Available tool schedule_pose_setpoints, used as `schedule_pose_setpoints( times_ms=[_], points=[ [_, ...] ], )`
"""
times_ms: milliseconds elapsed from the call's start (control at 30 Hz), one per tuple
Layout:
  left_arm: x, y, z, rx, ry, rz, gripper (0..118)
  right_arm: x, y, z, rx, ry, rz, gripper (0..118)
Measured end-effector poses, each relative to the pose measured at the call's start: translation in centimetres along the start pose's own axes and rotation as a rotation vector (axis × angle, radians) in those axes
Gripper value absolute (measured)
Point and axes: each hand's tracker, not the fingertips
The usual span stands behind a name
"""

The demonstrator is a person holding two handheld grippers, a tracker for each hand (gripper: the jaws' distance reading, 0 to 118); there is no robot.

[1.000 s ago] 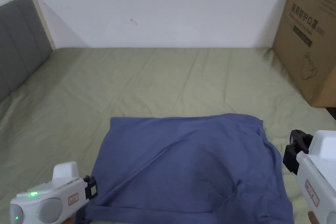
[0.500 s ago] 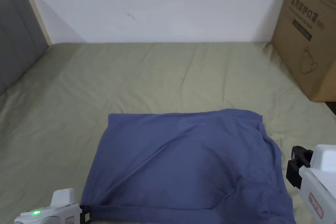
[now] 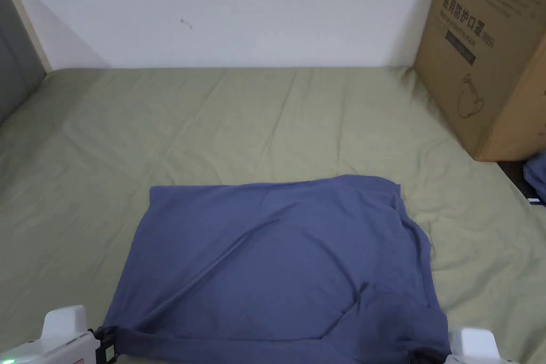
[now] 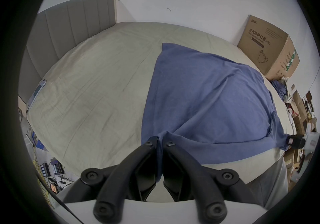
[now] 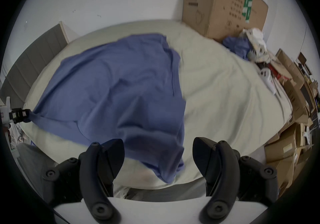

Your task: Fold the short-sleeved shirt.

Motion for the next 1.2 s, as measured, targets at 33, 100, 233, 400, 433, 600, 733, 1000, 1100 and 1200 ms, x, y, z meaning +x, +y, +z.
schedule_pose_setpoints(
  times_ms=[33,100,233,400,433,600,733,1000,1100,1200],
  points=[
    [0.0,0.0,0.0,-0.001,0.0,0.0,4,0.2,-0.4,-0.4,-0.004,0.01,-0.007,83],
    [0.1,0.1,-0.1,-0.002,0.0,0.001,4,0.3,-0.6,-0.9,-0.013,0.018,-0.019,71],
    [0.0,0.3,-0.2,0.002,0.0,0.011,4,0.6,-0.4,-0.7,0.017,0.059,-0.046,1],
    [-0.2,1.2,0.2,0.026,-0.011,0.048,4,0.3,1.8,1.7,0.104,0.072,-0.029,1],
    [-0.3,1.5,0.4,0.035,-0.015,0.057,4,0.3,2.3,2.3,0.13,0.074,-0.026,1],
    [-0.2,4.3,0.9,0.092,-0.03,0.077,4,0.0,6.6,3.7,0.223,0.07,0.001,1],
    [-0.5,7.1,-0.4,0.118,-0.025,0.07,4,-0.3,10.1,2.7,0.252,0.073,0.001,1],
    [-0.1,12.4,-6.7,0.063,-0.03,0.053,4,-0.4,15.1,-4.4,0.156,0.027,0.017,1],
    [0.3,13.0,-10.3,-0.014,-0.009,0.017,4,-0.4,15.9,-7.5,0.082,0.013,-0.015,1],
    [0.9,12.8,-13.3,-0.084,0.018,-0.02,4,-0.5,16.2,-10.3,0.014,-0.004,-0.029,1]
  ],
)
